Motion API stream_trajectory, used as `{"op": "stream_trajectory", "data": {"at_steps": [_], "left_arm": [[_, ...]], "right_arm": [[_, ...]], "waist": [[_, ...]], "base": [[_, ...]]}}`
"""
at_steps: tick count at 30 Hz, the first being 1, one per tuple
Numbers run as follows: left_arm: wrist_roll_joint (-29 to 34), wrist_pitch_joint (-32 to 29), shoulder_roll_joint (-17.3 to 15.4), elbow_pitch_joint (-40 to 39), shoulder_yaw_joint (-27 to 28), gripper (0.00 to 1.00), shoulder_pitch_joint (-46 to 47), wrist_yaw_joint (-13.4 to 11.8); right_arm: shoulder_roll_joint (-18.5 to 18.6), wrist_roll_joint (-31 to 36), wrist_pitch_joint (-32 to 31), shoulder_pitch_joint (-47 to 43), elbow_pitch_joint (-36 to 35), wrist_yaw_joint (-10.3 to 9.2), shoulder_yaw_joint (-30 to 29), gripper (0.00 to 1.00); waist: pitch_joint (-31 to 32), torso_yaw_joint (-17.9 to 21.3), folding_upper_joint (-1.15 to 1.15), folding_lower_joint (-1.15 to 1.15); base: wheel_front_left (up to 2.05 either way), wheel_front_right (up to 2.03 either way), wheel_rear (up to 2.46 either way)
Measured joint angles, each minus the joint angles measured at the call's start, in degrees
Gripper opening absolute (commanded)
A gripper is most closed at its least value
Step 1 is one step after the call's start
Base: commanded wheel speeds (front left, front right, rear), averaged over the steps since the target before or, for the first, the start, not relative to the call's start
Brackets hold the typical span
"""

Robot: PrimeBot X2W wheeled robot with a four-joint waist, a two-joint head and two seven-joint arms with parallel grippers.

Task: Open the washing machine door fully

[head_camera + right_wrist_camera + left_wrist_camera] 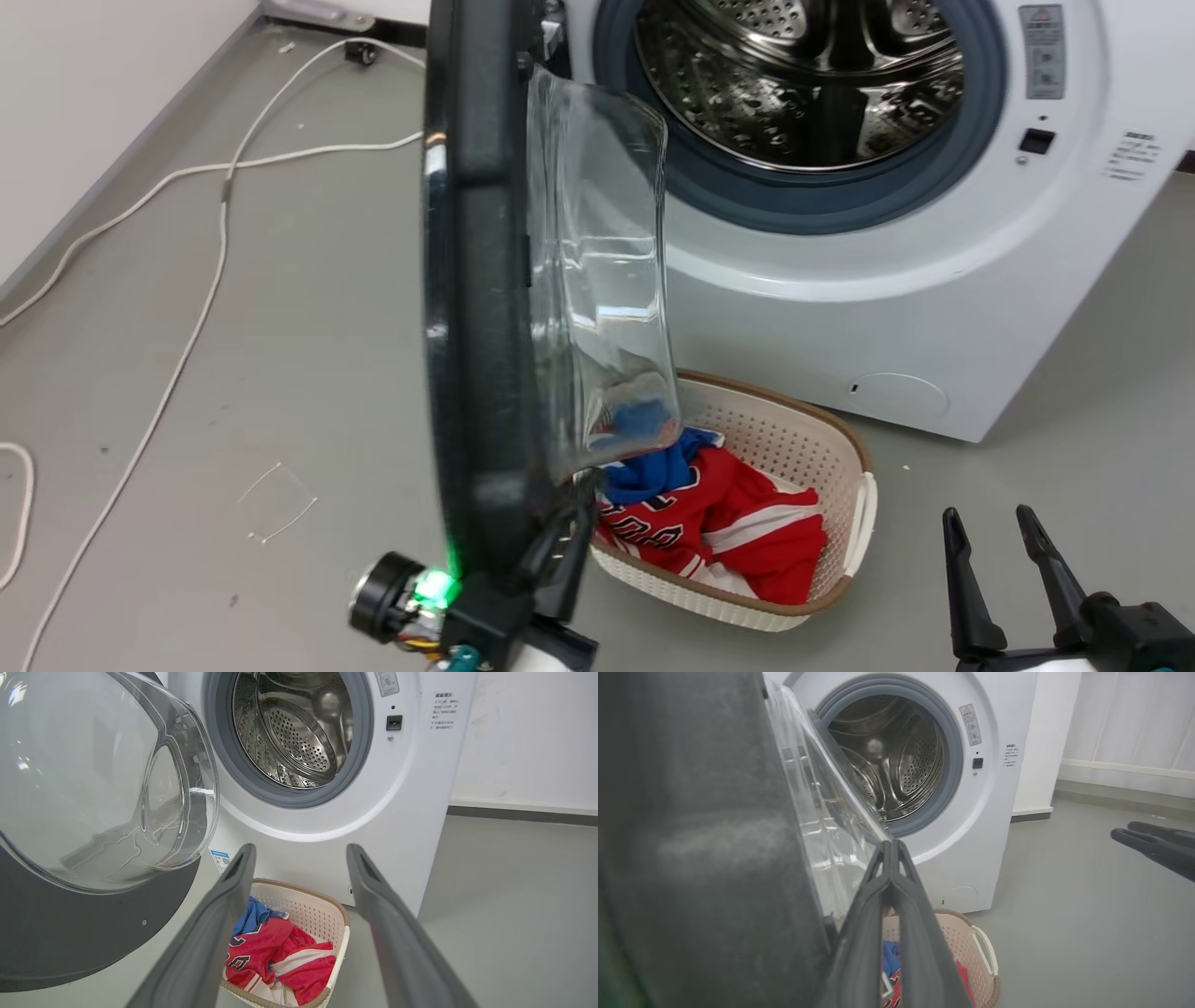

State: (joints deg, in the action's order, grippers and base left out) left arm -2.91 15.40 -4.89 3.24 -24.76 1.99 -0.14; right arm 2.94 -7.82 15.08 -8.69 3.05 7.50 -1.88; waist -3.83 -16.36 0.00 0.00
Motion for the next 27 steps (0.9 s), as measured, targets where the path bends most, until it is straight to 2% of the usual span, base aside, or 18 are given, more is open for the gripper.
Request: {"op": "stream_trajectory", "data": {"at_steps": [4, 8, 18, 27], "left_arm": [[-1.19, 0.18, -0.83, -0.41, 4.02, 0.00, -1.33, -1.68], [-2.96, -0.15, -2.02, -0.08, 10.48, 0.00, -1.07, -3.11], [-5.50, -0.16, -3.77, 1.72, 25.27, 0.00, 0.33, -4.13], [-6.27, -0.18, -2.81, 3.11, 36.80, 0.00, 2.69, -4.42]], "right_arm": [[-0.02, 0.35, 0.00, 0.53, 0.16, 0.00, 0.04, 1.00], [-0.02, 0.89, 0.00, 0.71, 0.20, 0.00, -0.15, 1.00], [-0.02, 2.70, -0.01, 2.42, 0.22, 0.00, -0.57, 1.00], [-0.01, 3.65, 0.00, 3.19, -0.32, 0.00, -1.14, 1.00]], "waist": [[-1.08, -0.94, 0.00, 0.00], [-2.14, -1.26, 0.00, 0.01], [-4.51, -0.16, 0.00, 0.01], [-7.31, 0.72, 0.00, 0.01]], "base": [[0.00, 0.00, 0.00], [0.00, 0.00, 0.00], [0.00, 0.00, 0.00], [0.00, 0.00, 0.00]]}}
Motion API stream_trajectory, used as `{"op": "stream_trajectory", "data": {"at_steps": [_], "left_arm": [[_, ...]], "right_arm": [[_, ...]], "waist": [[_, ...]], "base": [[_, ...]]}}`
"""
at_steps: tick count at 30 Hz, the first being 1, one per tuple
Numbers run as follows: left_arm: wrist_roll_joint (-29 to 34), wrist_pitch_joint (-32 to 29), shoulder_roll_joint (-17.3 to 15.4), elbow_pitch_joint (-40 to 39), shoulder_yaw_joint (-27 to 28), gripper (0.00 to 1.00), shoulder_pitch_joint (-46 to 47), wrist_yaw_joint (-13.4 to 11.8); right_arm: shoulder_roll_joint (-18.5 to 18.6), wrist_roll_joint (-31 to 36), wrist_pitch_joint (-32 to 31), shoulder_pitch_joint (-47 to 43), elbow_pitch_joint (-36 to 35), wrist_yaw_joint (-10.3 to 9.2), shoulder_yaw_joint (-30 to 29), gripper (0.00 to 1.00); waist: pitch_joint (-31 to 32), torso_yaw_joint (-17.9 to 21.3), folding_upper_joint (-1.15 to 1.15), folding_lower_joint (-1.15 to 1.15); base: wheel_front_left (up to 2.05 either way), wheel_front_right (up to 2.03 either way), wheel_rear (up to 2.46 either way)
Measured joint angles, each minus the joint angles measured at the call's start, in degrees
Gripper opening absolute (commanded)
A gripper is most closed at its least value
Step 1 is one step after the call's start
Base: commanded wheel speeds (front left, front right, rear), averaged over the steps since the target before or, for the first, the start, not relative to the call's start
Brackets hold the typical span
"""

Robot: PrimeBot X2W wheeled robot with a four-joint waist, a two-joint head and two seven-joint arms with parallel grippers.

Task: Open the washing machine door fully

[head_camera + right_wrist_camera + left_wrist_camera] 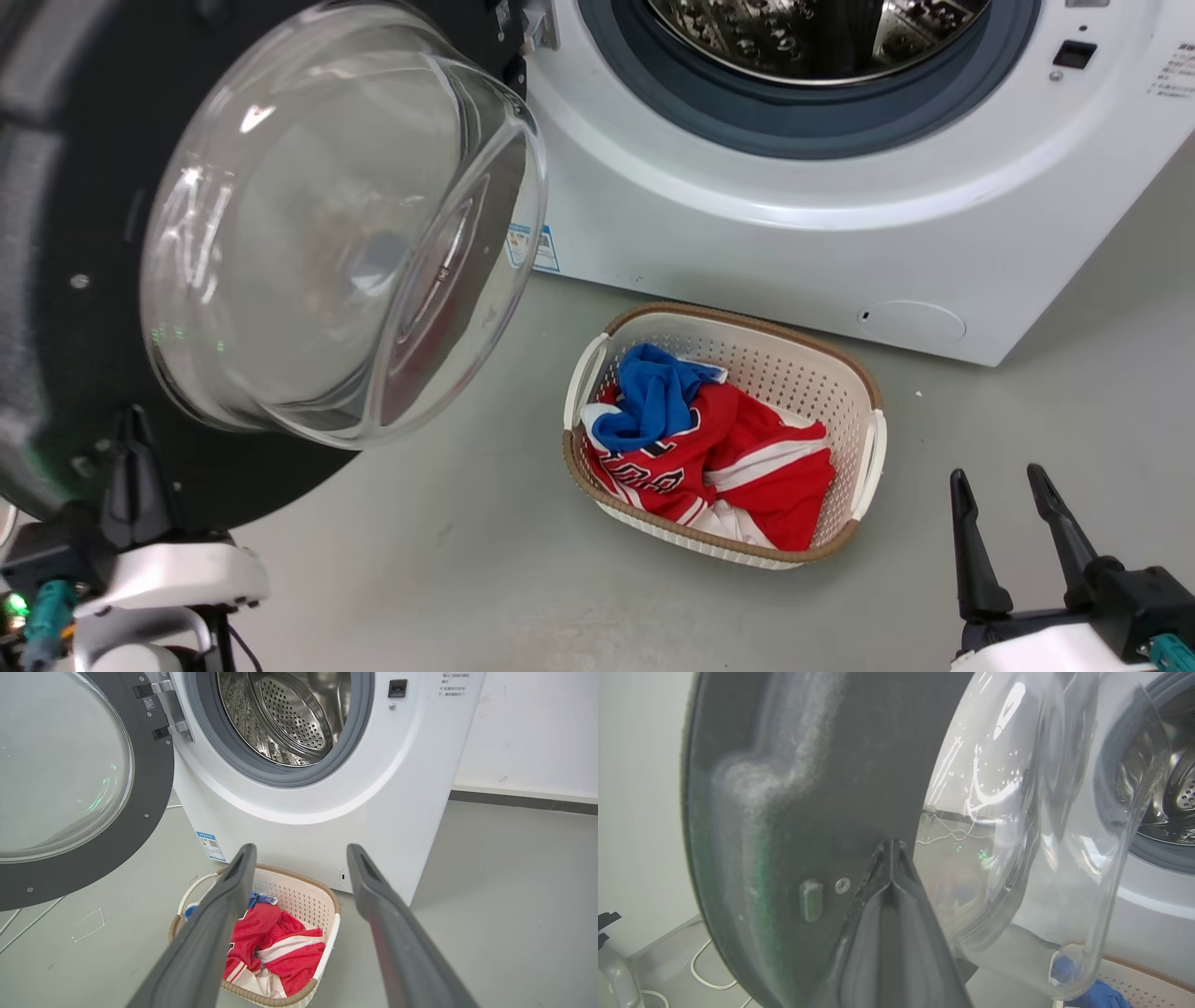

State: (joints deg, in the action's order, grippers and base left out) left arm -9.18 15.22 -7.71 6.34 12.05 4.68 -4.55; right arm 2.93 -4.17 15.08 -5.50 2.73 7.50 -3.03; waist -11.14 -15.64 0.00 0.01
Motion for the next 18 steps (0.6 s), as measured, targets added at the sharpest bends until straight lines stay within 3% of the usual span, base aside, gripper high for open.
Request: {"op": "stream_trajectory", "data": {"at_steps": [14, 18], "left_arm": [[0.40, 0.02, -1.29, 7.34, 12.48, 0.00, 9.06, 3.18], [0.45, 0.00, -2.99, 10.66, 15.36, 0.00, 11.64, 4.99]], "right_arm": [[-0.01, 2.10, 0.00, 3.24, -0.73, 0.00, -0.08, 1.00], [-0.01, 2.24, 0.00, 3.55, -0.79, 0.00, -0.19, 1.00]], "waist": [[-4.70, 1.84, 0.00, 0.00], [-5.72, 2.49, 0.00, 0.00]], "base": [[0.00, 0.00, 0.00], [0.00, 0.00, 0.00]]}}
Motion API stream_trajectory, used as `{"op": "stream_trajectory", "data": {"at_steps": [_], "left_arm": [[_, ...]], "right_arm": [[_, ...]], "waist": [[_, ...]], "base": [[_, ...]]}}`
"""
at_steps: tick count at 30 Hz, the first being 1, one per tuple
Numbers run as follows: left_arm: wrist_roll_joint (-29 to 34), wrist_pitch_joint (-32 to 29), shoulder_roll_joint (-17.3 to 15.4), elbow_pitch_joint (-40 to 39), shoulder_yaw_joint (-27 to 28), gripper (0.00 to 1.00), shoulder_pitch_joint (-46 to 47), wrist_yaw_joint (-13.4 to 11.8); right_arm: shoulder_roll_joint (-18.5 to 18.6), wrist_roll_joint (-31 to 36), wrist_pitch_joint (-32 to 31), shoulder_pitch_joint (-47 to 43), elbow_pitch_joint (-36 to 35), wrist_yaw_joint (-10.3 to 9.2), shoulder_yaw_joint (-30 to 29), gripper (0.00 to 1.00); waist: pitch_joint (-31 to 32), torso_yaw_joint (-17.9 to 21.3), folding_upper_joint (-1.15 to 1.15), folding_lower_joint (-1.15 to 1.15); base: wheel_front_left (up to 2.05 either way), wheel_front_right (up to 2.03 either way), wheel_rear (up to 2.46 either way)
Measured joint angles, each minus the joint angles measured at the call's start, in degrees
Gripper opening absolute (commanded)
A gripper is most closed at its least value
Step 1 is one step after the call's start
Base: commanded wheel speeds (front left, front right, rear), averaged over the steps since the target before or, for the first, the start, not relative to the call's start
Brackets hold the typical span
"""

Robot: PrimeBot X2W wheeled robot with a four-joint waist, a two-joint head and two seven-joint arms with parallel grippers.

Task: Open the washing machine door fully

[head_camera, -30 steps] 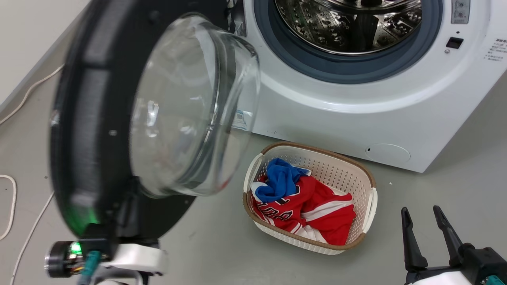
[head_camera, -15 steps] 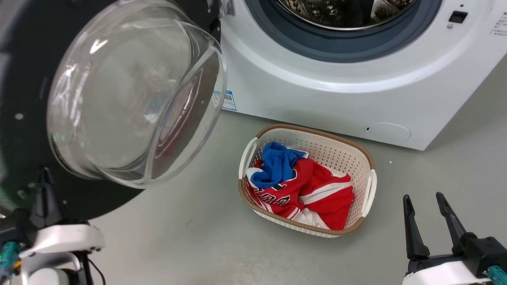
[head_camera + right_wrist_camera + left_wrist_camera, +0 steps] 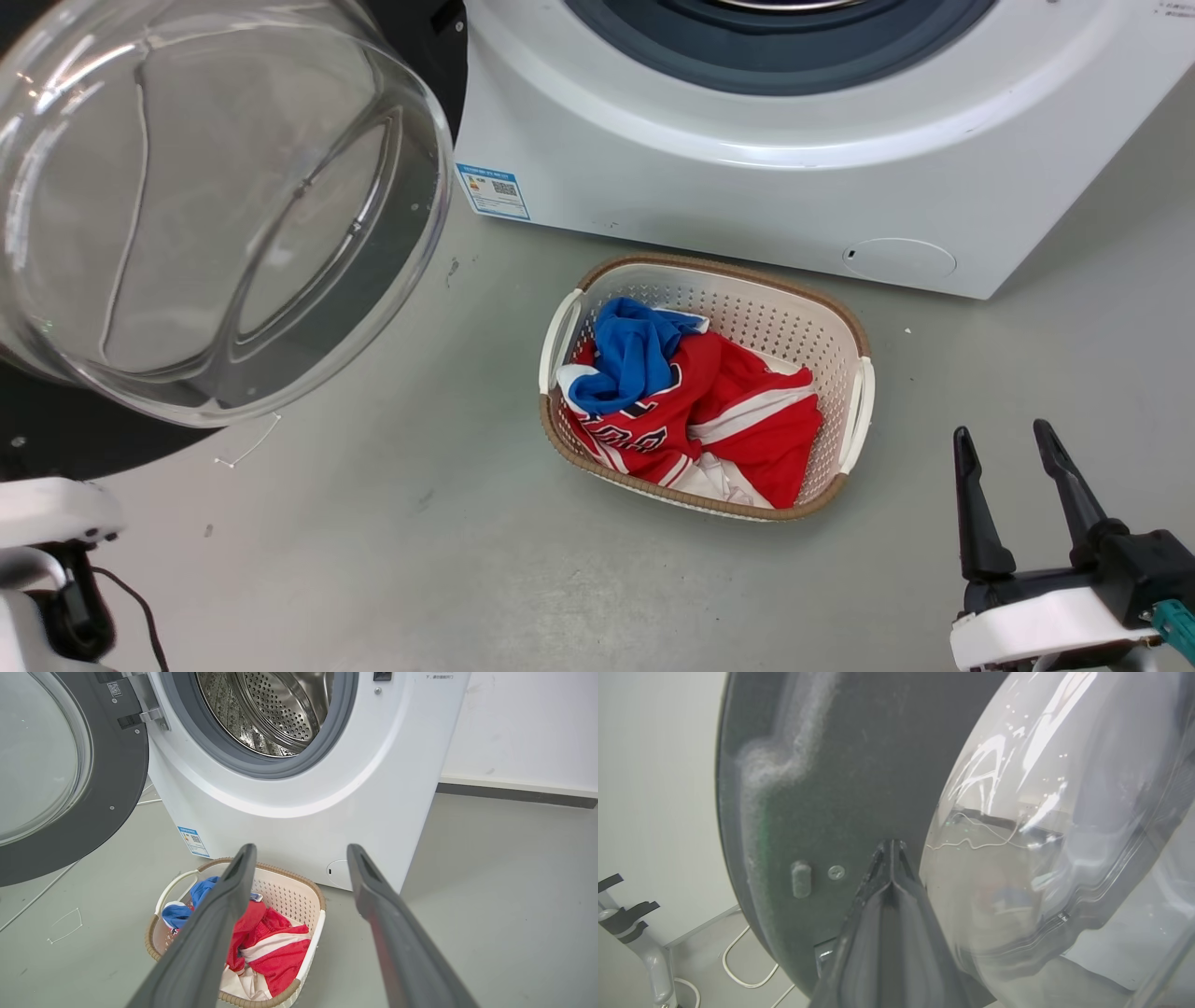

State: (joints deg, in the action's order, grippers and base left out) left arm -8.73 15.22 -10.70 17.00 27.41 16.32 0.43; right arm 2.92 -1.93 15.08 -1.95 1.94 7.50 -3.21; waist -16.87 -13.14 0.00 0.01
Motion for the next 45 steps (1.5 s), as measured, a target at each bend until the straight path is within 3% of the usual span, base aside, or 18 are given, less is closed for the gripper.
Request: {"op": "stream_trajectory", "data": {"at_steps": [11, 26, 45], "left_arm": [[2.15, 0.00, -2.61, 4.69, 5.17, 0.00, 4.38, 2.10], [5.76, 0.00, -1.45, 5.39, 5.86, 0.00, 3.21, 3.72], [10.61, 0.00, 4.39, -8.82, -3.57, 0.00, -11.88, 5.35]], "right_arm": [[0.00, 0.41, -0.01, 0.83, -0.08, 0.00, 0.08, 1.00], [0.00, -0.88, -0.01, 0.45, 0.66, 0.00, 0.70, 1.00], [0.00, -3.27, 0.00, -5.58, -1.45, 0.00, -1.01, 1.00]], "waist": [[-0.91, 1.01, 0.00, 0.00], [2.80, 1.87, 0.00, 0.00], [15.53, 4.21, 0.00, -0.01]], "base": [[0.00, 0.00, 0.00], [0.00, 0.00, 0.00], [0.00, 0.00, 0.00]]}}
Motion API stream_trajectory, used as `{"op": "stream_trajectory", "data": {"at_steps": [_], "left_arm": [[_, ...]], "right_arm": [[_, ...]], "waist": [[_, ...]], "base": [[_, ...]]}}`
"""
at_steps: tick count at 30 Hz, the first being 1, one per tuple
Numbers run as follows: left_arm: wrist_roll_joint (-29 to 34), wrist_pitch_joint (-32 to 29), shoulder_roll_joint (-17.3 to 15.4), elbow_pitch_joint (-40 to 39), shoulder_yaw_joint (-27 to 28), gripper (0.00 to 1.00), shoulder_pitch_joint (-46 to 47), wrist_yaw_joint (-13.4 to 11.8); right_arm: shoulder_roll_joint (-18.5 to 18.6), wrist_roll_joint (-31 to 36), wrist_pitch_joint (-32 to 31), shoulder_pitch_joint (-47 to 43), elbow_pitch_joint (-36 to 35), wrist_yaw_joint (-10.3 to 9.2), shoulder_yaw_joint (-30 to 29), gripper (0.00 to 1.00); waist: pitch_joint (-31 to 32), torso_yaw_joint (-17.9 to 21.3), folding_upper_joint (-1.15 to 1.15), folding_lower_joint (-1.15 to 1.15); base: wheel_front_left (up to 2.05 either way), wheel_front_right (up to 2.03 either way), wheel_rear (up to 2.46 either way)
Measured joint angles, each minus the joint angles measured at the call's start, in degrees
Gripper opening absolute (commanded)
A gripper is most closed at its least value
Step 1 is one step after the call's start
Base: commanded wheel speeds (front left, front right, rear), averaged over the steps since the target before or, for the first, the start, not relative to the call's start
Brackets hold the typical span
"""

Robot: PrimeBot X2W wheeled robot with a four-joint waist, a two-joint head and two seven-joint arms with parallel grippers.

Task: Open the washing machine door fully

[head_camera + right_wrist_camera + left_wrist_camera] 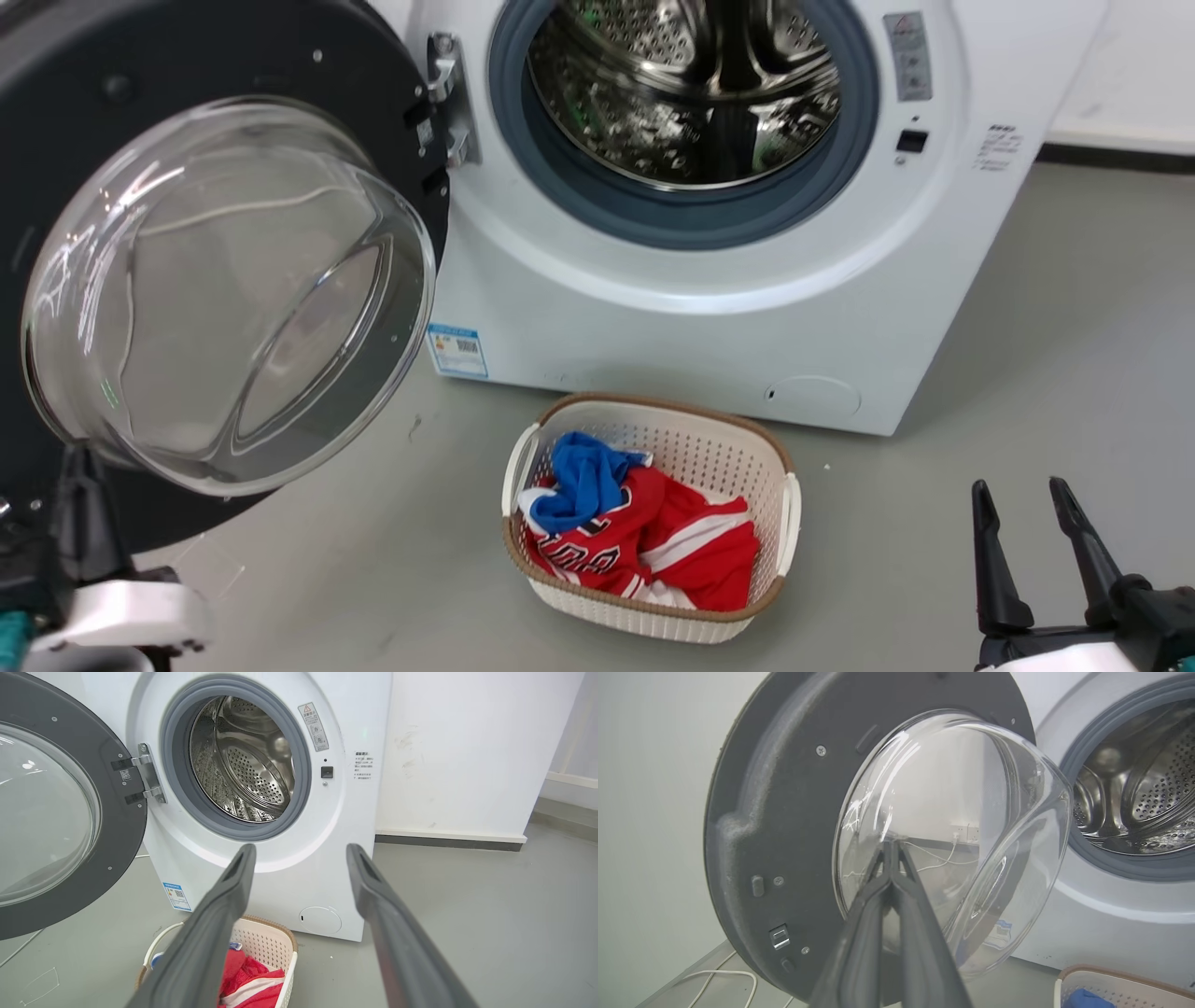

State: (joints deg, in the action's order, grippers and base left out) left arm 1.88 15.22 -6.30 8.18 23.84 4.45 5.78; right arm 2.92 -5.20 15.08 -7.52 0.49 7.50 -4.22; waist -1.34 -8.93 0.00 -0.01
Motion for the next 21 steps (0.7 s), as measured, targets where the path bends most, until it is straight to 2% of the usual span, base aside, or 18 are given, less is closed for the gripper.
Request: {"op": "stream_trajectory", "data": {"at_steps": [12, 21], "left_arm": [[-0.14, 0.00, 2.60, -6.05, -10.85, 0.00, -6.09, 0.59], [-2.13, 0.00, 3.20, -7.93, -17.36, 0.00, -8.92, 0.15]], "right_arm": [[0.00, 0.04, 0.00, -0.87, -2.69, 0.00, 0.14, 1.00], [0.01, -0.32, 0.00, -2.14, -3.63, 0.00, 0.02, 1.00]], "waist": [[2.28, 4.11, 0.00, 0.00], [2.69, 8.01, 0.00, 0.00]], "base": [[0.00, 0.00, 0.00], [0.00, 0.00, 0.00]]}}
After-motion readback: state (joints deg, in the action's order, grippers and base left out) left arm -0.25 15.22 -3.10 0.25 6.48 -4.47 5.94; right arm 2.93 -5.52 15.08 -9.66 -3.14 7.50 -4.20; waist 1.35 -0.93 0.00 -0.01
